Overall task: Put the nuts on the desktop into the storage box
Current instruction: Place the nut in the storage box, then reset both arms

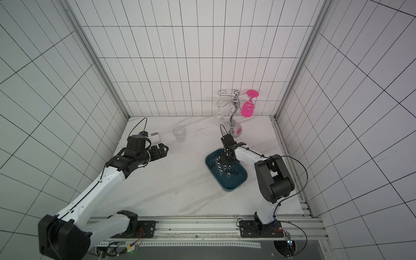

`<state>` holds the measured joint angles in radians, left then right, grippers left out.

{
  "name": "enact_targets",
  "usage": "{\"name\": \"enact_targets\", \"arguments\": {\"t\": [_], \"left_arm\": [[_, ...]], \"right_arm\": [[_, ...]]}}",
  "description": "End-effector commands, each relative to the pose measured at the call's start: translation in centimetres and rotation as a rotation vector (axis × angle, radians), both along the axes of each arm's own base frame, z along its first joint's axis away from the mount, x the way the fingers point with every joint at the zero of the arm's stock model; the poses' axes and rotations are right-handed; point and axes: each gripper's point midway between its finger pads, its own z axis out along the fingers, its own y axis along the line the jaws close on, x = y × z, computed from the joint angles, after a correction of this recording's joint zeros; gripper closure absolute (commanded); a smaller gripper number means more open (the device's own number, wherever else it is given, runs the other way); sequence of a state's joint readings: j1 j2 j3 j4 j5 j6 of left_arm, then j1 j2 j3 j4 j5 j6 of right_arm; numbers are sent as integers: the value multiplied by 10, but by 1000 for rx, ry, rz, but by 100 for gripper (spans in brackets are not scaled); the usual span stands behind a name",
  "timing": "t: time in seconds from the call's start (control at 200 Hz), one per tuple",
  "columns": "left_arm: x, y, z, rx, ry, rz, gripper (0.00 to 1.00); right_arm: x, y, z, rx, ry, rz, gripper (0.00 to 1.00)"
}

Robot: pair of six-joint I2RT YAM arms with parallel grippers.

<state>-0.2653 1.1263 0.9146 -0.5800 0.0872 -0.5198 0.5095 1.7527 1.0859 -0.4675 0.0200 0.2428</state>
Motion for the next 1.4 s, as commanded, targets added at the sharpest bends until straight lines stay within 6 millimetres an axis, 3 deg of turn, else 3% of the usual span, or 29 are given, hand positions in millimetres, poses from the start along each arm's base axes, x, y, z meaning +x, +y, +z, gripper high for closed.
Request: {"name": "enact_targets", "arguments": {"t": [0.0, 0.15, 0.345, 0.505, 0.665, 0.785, 0.905, 0.995, 1.104, 1.309, 1.394], "left_arm": [[10, 6, 20, 24, -70, 13, 2], [11, 11, 24, 28, -74, 20, 2], [13, 18, 31, 29, -84, 34, 2], [16, 25, 33, 55, -93, 56, 2], [24, 51, 38, 157, -124, 122, 1], [33, 72, 41, 252, -185, 165, 1], [39, 90, 30, 361, -232, 203, 2], [43, 95, 13, 416, -271, 202, 2], [50, 104, -5, 456, -342, 229, 2], [65, 120, -36, 472, -417, 253, 2], [70, 124, -44, 460, -457, 274, 2]], "right_arm": [[10, -7, 1, -33, -18, -12, 71], [8, -11, 2, -46, -16, -14, 61], [4, -11, 26, -18, -60, -18, 46], [-1, -9, 65, 37, -136, -9, 40], [-4, -12, 118, 103, -266, -6, 31], [-4, -26, 159, 107, -396, -30, 18], [0, -46, 183, 88, -499, -92, 6], [4, -62, 188, 68, -539, -139, 0], [12, -85, 184, 23, -560, -212, 1], [33, -161, 167, -119, -635, -486, 1], [42, -173, 160, -161, -733, -456, 1]]}}
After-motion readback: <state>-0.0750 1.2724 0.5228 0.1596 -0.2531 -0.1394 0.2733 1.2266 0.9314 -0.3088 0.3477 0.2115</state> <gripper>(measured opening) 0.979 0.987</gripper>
